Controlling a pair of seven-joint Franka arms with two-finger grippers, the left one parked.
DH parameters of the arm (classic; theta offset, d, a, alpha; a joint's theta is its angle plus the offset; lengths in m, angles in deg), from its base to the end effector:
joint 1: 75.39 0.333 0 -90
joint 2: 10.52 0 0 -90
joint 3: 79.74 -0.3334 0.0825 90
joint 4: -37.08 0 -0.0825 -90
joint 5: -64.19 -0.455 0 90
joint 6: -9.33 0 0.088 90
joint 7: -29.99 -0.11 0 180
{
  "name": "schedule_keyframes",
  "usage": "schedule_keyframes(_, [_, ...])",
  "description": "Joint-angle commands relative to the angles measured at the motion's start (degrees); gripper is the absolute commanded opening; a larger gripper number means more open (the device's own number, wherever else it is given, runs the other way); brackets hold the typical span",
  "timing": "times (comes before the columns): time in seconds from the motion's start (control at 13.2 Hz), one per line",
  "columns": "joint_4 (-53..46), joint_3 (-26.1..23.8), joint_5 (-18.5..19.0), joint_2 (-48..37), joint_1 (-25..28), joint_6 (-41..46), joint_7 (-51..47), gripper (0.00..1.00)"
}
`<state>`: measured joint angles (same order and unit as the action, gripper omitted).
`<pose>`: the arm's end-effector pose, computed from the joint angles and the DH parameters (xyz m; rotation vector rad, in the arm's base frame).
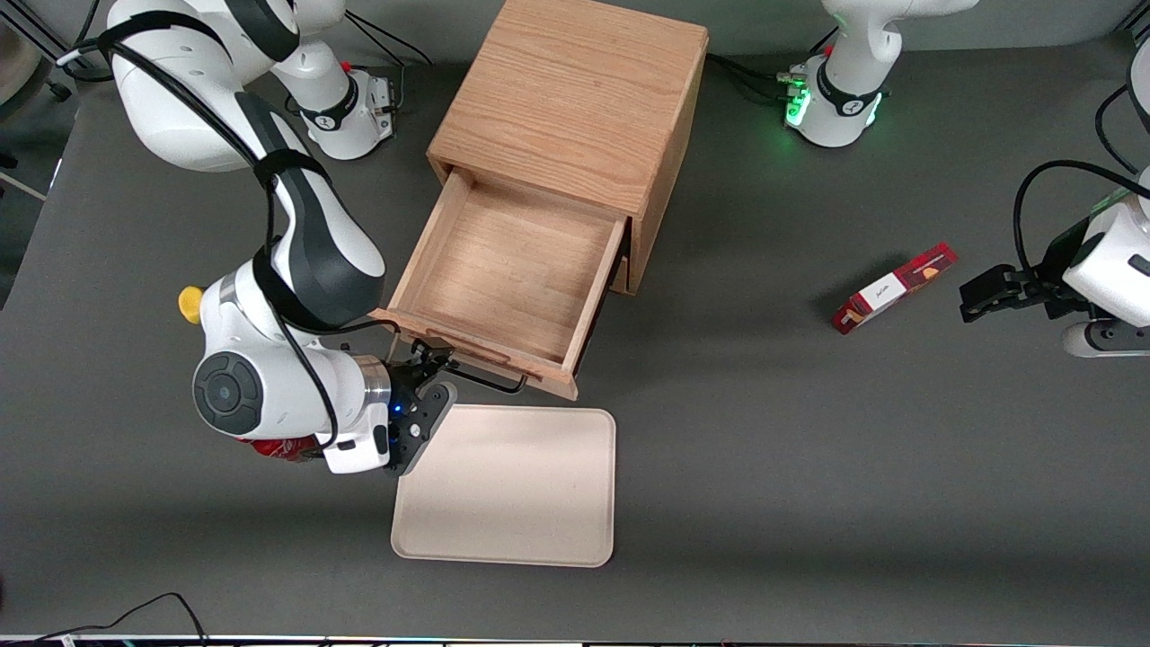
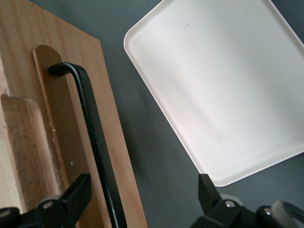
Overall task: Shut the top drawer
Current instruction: 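Lower the right gripper against the drawer front beside the handle, then push the drawer front with the right gripper into the cabinet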
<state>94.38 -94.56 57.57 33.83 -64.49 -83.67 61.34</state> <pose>0.7658 0.3043 0.3965 -2.5366 -1.2610 0.1566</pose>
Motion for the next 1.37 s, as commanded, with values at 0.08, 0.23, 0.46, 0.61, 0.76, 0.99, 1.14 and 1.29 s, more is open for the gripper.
schedule_keyframes(0.08, [0.97, -0.29, 1.25, -0.14, 0.53, 0.45, -1.46, 1.0])
schedule_keyframes(0.23, [1.06, -1.08, 1.34, -0.23, 0.53, 0.63, -1.46, 1.0])
schedule_keyframes(0.46, [1.59, -1.52, 1.43, -0.32, 0.7, 0.81, -1.46, 1.0])
schedule_keyframes(0.61, [3.34, -1.87, 1.52, -0.93, 1.14, 0.72, -2.6, 1.0])
schedule_keyframes(0.76, [4.66, -1.88, 1.52, -1.46, 2.02, 0.72, -2.78, 1.0])
schedule_keyframes(0.99, [8.0, -2.83, 1.52, -3.47, 2.11, 0.54, -3.04, 1.0])
schedule_keyframes(1.14, [10.8, -3.63, 1.61, -5.58, 1.94, 0.54, -3.05, 1.0])
schedule_keyframes(1.29, [13.44, -3.81, 1.61, -7.34, 2.02, 0.37, -3.13, 1.0])
